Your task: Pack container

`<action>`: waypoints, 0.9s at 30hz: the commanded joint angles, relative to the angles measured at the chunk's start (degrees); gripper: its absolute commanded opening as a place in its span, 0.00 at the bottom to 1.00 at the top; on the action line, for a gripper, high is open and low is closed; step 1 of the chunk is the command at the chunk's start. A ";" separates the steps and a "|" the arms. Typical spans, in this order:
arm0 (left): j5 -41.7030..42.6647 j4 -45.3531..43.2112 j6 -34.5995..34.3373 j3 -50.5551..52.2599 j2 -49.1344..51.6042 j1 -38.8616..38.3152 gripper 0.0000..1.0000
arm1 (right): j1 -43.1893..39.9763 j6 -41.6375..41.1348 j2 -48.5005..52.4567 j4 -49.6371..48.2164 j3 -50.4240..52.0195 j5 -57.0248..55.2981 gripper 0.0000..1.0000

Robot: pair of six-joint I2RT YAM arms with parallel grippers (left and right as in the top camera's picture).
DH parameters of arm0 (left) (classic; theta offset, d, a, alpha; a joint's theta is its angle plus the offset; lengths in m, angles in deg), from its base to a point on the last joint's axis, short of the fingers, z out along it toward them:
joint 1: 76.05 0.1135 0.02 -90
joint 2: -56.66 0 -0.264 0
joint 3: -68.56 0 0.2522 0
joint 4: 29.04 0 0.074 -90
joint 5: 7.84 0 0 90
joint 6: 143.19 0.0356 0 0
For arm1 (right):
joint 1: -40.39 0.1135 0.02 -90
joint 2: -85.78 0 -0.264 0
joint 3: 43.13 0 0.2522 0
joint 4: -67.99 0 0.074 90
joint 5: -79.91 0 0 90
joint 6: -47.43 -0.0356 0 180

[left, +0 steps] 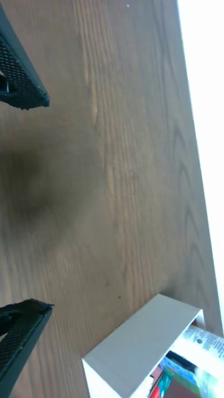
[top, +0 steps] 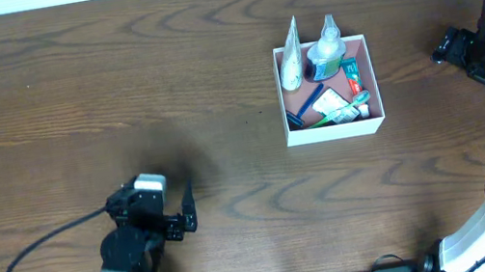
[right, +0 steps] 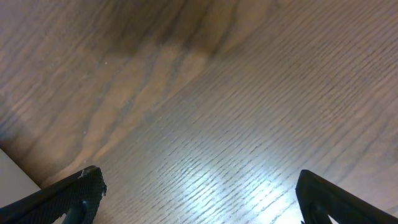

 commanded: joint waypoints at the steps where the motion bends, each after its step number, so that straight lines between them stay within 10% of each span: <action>1: 1.40 -1.40 3.28 3.67 -5.27 0.52 0.98 | 0.00 -0.74 0.50 -0.07 -0.04 -0.13 0.99; 27: 1.79 -11.82 3.50 13.64 -14.14 5.51 0.98 | 0.00 -0.74 0.50 -0.07 -0.04 -0.13 0.99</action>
